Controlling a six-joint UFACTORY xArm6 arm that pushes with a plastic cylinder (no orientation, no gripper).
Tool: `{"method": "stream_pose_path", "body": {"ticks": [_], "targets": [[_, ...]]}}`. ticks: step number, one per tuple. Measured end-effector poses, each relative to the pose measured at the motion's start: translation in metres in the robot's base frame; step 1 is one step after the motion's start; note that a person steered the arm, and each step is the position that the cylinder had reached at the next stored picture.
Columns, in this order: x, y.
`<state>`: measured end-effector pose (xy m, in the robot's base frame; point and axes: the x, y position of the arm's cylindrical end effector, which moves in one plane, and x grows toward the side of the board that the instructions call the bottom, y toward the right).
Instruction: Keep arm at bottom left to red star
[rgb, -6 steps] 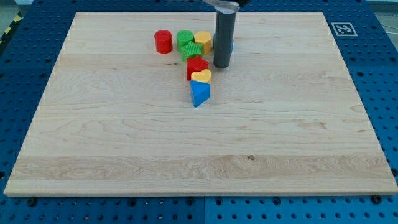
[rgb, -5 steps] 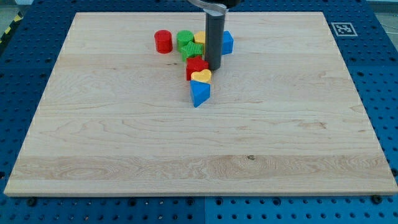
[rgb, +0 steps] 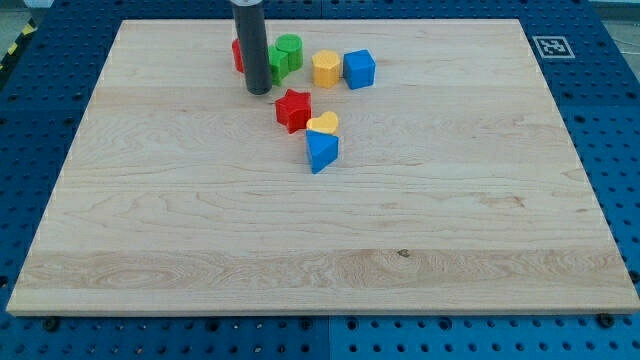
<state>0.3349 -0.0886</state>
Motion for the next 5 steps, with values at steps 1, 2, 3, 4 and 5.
{"method": "stream_pose_path", "body": {"ticks": [1, 2, 3, 4, 5], "targets": [[0.007, -0.008], [0.018, -0.012], [0.053, -0.012], [0.093, -0.009], [0.104, -0.007]]}}
